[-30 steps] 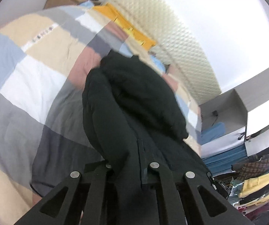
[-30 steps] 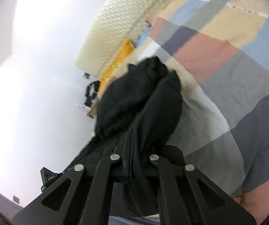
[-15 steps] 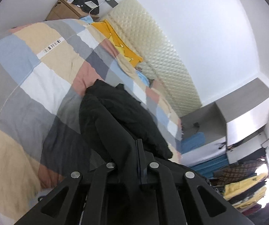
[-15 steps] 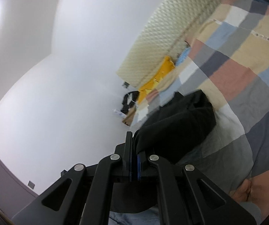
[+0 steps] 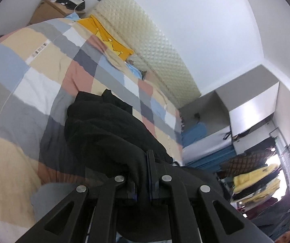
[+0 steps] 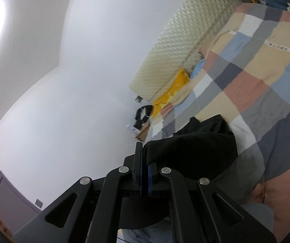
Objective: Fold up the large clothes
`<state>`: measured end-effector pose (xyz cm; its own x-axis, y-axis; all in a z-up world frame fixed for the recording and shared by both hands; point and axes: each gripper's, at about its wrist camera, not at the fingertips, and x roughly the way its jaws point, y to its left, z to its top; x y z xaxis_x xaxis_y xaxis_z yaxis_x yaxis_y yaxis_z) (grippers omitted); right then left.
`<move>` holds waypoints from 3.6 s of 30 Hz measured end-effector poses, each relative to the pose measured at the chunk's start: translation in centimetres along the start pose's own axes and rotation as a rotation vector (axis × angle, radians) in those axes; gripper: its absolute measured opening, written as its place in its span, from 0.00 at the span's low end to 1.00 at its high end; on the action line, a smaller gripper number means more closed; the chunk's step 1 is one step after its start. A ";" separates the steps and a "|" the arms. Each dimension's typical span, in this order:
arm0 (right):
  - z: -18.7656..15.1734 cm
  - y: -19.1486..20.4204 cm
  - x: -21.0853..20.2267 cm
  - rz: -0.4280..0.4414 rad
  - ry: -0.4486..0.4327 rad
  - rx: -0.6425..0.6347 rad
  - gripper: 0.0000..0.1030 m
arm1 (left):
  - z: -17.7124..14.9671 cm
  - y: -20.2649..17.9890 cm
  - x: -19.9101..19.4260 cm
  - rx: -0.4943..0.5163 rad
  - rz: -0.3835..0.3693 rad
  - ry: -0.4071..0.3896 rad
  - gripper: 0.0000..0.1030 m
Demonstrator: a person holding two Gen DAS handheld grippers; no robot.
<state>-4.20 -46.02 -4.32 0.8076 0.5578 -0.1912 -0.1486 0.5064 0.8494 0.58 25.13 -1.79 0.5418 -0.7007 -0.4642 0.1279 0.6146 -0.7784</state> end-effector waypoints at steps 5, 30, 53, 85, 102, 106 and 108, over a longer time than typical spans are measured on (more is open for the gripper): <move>3.8 -1.7 3.9 -0.069 0.046 0.059 0.04 | 4.4 -0.3 3.8 -0.010 0.084 0.016 0.07; 13.9 -14.0 23.9 -0.517 0.147 0.264 0.04 | 18.9 6.6 25.4 -0.129 0.442 0.066 0.09; 10.0 -22.3 24.7 -0.444 0.231 0.349 0.25 | 16.6 12.1 28.4 -0.408 0.388 0.129 0.23; -2.8 -7.1 32.7 -0.561 0.160 -0.445 0.64 | 5.4 -5.2 39.2 0.509 0.673 -0.004 0.70; -0.1 -11.0 40.7 -0.637 0.223 -0.534 0.64 | 7.9 -2.7 46.8 0.578 0.669 -0.022 0.72; -0.4 -11.0 42.1 -0.641 0.256 -0.557 0.66 | 8.6 -1.3 46.0 0.513 0.609 -0.029 0.73; -0.6 -10.9 42.9 -0.646 0.284 -0.583 0.66 | 8.8 -0.9 46.0 0.505 0.602 -0.028 0.73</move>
<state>31.73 -27.17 -22.10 0.6744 0.1524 -0.7224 -0.0439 0.9850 0.1669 32.70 -4.47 -18.71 0.6577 -0.1899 -0.7289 0.1644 0.9806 -0.1072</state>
